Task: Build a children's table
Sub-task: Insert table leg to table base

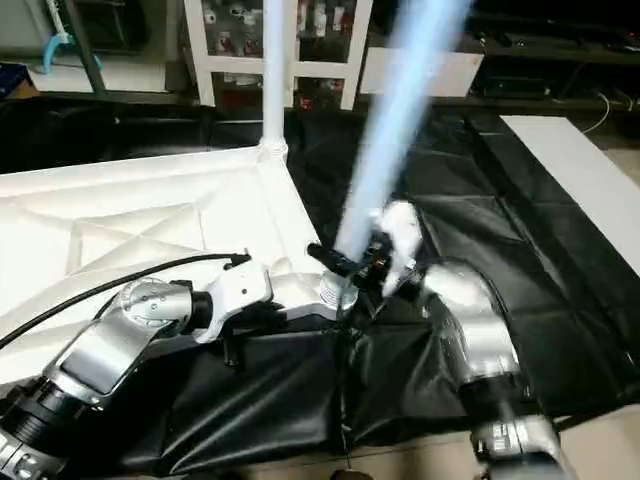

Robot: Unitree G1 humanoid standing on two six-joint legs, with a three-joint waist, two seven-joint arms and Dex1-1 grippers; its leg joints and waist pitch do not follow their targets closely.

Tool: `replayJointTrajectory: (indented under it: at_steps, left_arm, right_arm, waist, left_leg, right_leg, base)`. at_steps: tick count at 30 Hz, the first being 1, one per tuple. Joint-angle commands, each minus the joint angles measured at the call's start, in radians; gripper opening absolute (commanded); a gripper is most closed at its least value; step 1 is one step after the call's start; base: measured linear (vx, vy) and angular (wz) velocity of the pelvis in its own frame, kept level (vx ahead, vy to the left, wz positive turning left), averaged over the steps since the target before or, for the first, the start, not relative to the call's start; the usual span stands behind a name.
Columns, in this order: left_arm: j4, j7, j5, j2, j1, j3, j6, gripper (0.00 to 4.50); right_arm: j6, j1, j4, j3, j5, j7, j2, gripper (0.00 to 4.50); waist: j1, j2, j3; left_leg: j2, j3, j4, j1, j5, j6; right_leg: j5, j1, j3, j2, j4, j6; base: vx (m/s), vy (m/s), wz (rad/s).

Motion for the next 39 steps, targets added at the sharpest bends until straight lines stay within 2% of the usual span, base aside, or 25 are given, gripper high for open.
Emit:
replayJointTrajectory:
  at_steps: [1, 5, 8, 11, 15, 16, 19, 20, 21, 22, 23, 26, 27, 28, 29, 30, 31, 32, 33, 34, 35, 36, 37, 38, 39]
  left_arm:
    - [0.016, -0.011, 0.000, 0.006, 0.019, -0.015, -0.011, 0.00]
    - [0.012, -0.008, 0.000, 0.008, 0.022, -0.016, -0.010, 0.00]
    - [0.009, -0.006, 0.000, 0.010, 0.025, -0.014, -0.008, 0.00]
    - [0.010, -0.005, 0.001, 0.011, 0.027, -0.012, -0.010, 0.00]
    - [0.014, -0.003, 0.004, 0.011, 0.026, -0.013, -0.009, 0.00]
    - [0.019, -0.001, 0.006, 0.011, 0.023, -0.014, -0.005, 0.00]
    - [0.023, 0.005, 0.011, 0.008, 0.018, -0.017, 0.016, 0.00]
    - [0.022, 0.019, 0.022, 0.004, 0.016, -0.020, 0.038, 0.00]
    - [0.022, 0.023, 0.025, 0.003, 0.015, -0.022, 0.044, 0.00]
    - [0.025, 0.044, 0.043, -0.004, 0.011, -0.029, 0.076, 0.00]
    - [0.027, 0.048, 0.045, -0.006, 0.010, -0.030, 0.078, 0.00]
    - [0.047, 0.095, 0.069, -0.034, -0.005, -0.033, 0.103, 0.00]
    - [0.058, 0.118, 0.077, -0.051, -0.015, -0.031, 0.118, 0.00]
    - [0.095, 0.182, 0.095, -0.101, -0.048, -0.024, 0.165, 0.00]
    - [0.096, 0.183, 0.095, -0.102, -0.048, -0.024, 0.166, 0.00]
    - [0.132, 0.240, 0.102, -0.146, -0.080, -0.008, 0.201, 0.00]
    - [0.148, 0.260, 0.101, -0.166, -0.095, 0.000, 0.218, 0.00]
    - [0.156, 0.270, 0.101, -0.176, -0.102, 0.004, 0.227, 0.00]
    - [0.182, 0.302, 0.098, -0.208, -0.126, 0.017, 0.243, 0.00]
    - [0.206, 0.326, 0.094, -0.232, -0.146, 0.027, 0.250, 0.00]
    - [0.247, 0.370, 0.077, -0.279, -0.182, 0.057, 0.255, 0.00]
    - [0.274, 0.398, 0.066, -0.310, -0.206, 0.078, 0.255, 0.00]
    - [0.274, 0.398, 0.066, -0.310, -0.206, 0.078, 0.255, 0.00]
    - [0.347, 0.469, 0.053, -0.368, -0.265, 0.124, 0.242, 0.00]
    - [0.369, 0.493, 0.049, -0.384, -0.282, 0.140, 0.235, 0.00]
  right_arm:
    - [0.080, 0.047, 0.144, 0.041, -0.093, -0.008, -0.036, 1.84]
    - [0.093, 0.039, 0.136, 0.047, -0.090, -0.004, -0.035, 1.84]
    - [0.105, 0.072, 0.108, 0.052, -0.085, 0.008, -0.040, 1.84]
    - [0.092, 0.122, 0.100, 0.049, -0.084, -0.010, -0.047, 1.84]
    - [0.084, 0.134, 0.096, 0.038, -0.082, -0.036, -0.041, 1.84]
    - [0.084, 0.141, 0.090, 0.028, -0.081, -0.059, -0.035, 1.84]
    - [0.092, 0.158, 0.070, 0.011, -0.080, -0.105, -0.021, 1.84]
    - [0.097, 0.171, 0.058, 0.000, -0.087, -0.152, -0.009, 1.84]
    - [0.098, 0.174, 0.055, -0.003, -0.089, -0.166, -0.006, 1.84]
    - [0.104, 0.184, 0.044, -0.020, -0.115, -0.267, 0.018, 1.84]
    - [0.104, 0.185, 0.044, -0.022, -0.118, -0.281, 0.022, 1.84]
    - [0.114, 0.172, 0.058, -0.051, -0.142, -0.416, 0.061, 1.84]
    - [0.123, 0.160, 0.069, -0.063, -0.147, -0.466, 0.077, 1.84]
    - [0.132, 0.117, 0.118, -0.092, -0.181, -0.632, 0.115, 1.84]
    - [0.132, 0.116, 0.119, -0.093, -0.182, -0.635, 0.115, 1.84]
    - [0.128, 0.074, 0.177, -0.118, -0.176, -0.722, 0.142, 1.84]
    - [0.120, 0.053, 0.206, -0.129, -0.175, -0.767, 0.154, 1.84]
    - [0.115, 0.043, 0.220, -0.135, -0.174, -0.790, 0.160, 1.84]
    - [0.100, 0.012, 0.259, -0.156, -0.163, -0.852, 0.182, 1.84]
    - [0.091, -0.013, 0.292, -0.171, -0.155, -0.902, 0.199, 1.84]
    - [0.063, -0.055, 0.352, -0.190, -0.143, -0.974, 0.226, 1.84]
    - [0.046, -0.081, 0.392, -0.201, -0.135, -1.018, 0.242, 1.84]
    - [0.046, -0.081, 0.392, -0.201, -0.135, -1.018, 0.242, 1.84]
    - [-0.009, -0.144, 0.475, -0.187, -0.167, -1.105, 0.276, 1.84]
    - [-0.025, -0.162, 0.497, -0.180, -0.181, -1.131, 0.287, 1.84]
  waist:
    - [-0.012, 0.005, -0.015]
    - [-0.016, -0.001, -0.016]
    - [-0.011, 0.002, -0.016]
    - [-0.006, 0.006, -0.021]
    - [-0.005, 0.005, -0.022]
    - [-0.005, 0.011, -0.024]
    - [-0.006, 0.012, -0.024]
    - [-0.007, 0.016, -0.029]
    - [-0.007, 0.015, -0.028]
    - [-0.008, 0.018, -0.030]
    - [-0.007, 0.020, -0.031]
    - [-0.016, 0.027, -0.033]
    - [-0.020, 0.028, -0.030]
    - [-0.028, 0.031, -0.030]
    - [-0.029, 0.038, -0.030]
    - [-0.030, 0.047, -0.030]
    - [-0.015, 0.052, -0.033]
    - [0.008, 0.049, -0.030]
    - [0.021, 0.039, -0.045]
    - [-0.002, -0.021, -0.085]
    - [0.000, -0.031, -0.087]
    - [-0.018, -0.017, -0.064]
    - [0.007, 0.013, -0.020]
    - [-0.044, 0.059, -0.024]
    - [-0.052, 0.066, -0.031]
  left_leg:
    - [0.129, -0.097, -0.118, 0.050, -0.662, -0.168]
    - [0.130, -0.100, -0.119, 0.051, -0.690, -0.173]
    - [0.131, -0.095, -0.121, 0.055, -0.675, -0.174]
    - [0.131, -0.089, -0.121, 0.054, -0.621, -0.170]
    - [0.131, -0.086, -0.119, 0.052, -0.595, -0.159]
    - [0.131, -0.087, -0.121, 0.053, -0.597, -0.165]
    - [0.131, -0.089, -0.124, 0.053, -0.623, -0.175]
    - [0.131, -0.089, -0.124, 0.056, -0.635, -0.184]
    - [0.131, -0.089, -0.125, 0.055, -0.636, -0.185]
    - [0.130, -0.091, -0.126, 0.053, -0.641, -0.190]
    - [0.130, -0.092, -0.127, 0.054, -0.651, -0.196]
    - [0.128, -0.103, -0.137, 0.058, -0.782, -0.231]
    - [0.126, -0.104, -0.141, 0.056, -0.800, -0.237]
    - [0.125, -0.108, -0.152, 0.051, -0.831, -0.257]
    - [0.123, -0.107, -0.162, 0.049, -0.854, -0.271]
    - [0.125, -0.094, -0.201, 0.030, -0.906, -0.292]
    - [0.129, -0.054, -0.254, 0.005, -0.913, -0.311]
    - [0.121, -0.007, -0.307, -0.030, -0.871, -0.348]
    - [0.112, 0.004, -0.299, -0.017, -0.799, -0.365]
    - [0.094, -0.033, -0.105, 0.096, -0.484, -0.352]
    - [0.062, -0.112, 0.048, 0.097, -0.219, -0.216]
    - [0.027, -0.180, 0.078, -0.049, 0.010, -0.093]
    - [0.072, -0.189, 0.083, -0.001, -0.045, -0.123]
    - [0.136, -0.233, -0.056, 0.017, -0.624, -0.277]
    - [0.135, -0.242, -0.086, 0.020, -0.762, -0.322]
  right_leg:
    - [-0.492, -0.034, 0.036, -0.052, -0.080, -0.089]
    - [-0.506, -0.036, 0.034, -0.050, -0.081, -0.082]
    - [-0.469, -0.038, 0.037, -0.049, -0.080, -0.086]
    - [-0.384, -0.033, 0.039, -0.049, -0.075, -0.104]
    - [-0.367, -0.029, 0.041, -0.051, -0.075, -0.117]
    - [-0.361, -0.027, 0.040, -0.048, -0.076, -0.116]
    - [-0.372, -0.028, 0.037, -0.045, -0.075, -0.112]
    - [-0.376, -0.028, 0.036, -0.044, -0.076, -0.107]
    - [-0.376, -0.029, 0.037, -0.044, -0.076, -0.105]
    - [-0.387, -0.027, 0.037, -0.045, -0.076, -0.102]
    - [-0.395, -0.030, 0.036, -0.044, -0.076, -0.099]
    - [-0.476, -0.033, 0.020, -0.030, -0.080, -0.062]
    - [-0.480, -0.034, 0.017, -0.027, -0.081, -0.058]
    - [-0.466, -0.029, 0.007, -0.020, -0.075, -0.057]
    - [-0.444, -0.024, -0.005, -0.011, -0.068, -0.058]
    - [-0.355, 0.001, -0.035, 0.015, -0.034, -0.070]
    - [-0.210, 0.036, -0.069, 0.033, 0.053, -0.099]
    - [-0.126, 0.069, -0.094, 0.039, 0.107, -0.107]
    - [-0.164, 0.072, -0.080, 0.019, 0.094, -0.109]
    - [-0.454, -0.035, 0.001, -0.125, -0.042, -0.124]
    - [-0.536, -0.046, 0.048, -0.188, -0.106, -0.097]
    - [-0.516, 0.085, 0.053, -0.181, -0.080, -0.153]
    - [-0.656, 0.034, 0.002, -0.200, -0.121, -0.191]
    - [-0.559, 0.007, -0.053, -0.035, -0.026, -0.121]
    - [-0.410, 0.012, -0.056, -0.014, -0.004, -0.101]
  base:
    - [0.000, 0.000, 0.00]
    - [0.000, 0.000, 0.00]
    - [0.000, 0.000, 0.00]
    - [0.000, 0.000, 0.00]
    - [0.000, 0.000, 0.00]
    - [0.000, 0.000, 0.00]
    - [0.000, 0.000, 0.00]
    - [0.000, 0.000, 0.00]
    - [0.000, 0.000, 0.00]
    - [0.000, 0.000, 0.00]
    - [0.000, 0.000, 0.00]
    - [0.000, 0.000, 0.00]
    - [-0.052, 0.032, -0.09]
    - [-0.073, 0.044, -0.12]
    - [-0.073, 0.044, -0.12]
    - [-0.104, 0.054, -0.07]
    - [-0.137, 0.041, 0.09]
    - [-0.137, 0.041, 0.09]
    - [-0.099, -0.016, 0.16]
    - [0.014, -0.075, 0.04]
    - [0.014, -0.075, 0.04]
    - [0.050, 0.014, -0.37]
    - [-0.067, 0.121, -0.40]
    - [-0.067, 0.121, -0.40]
    - [-0.114, 0.098, -0.04]
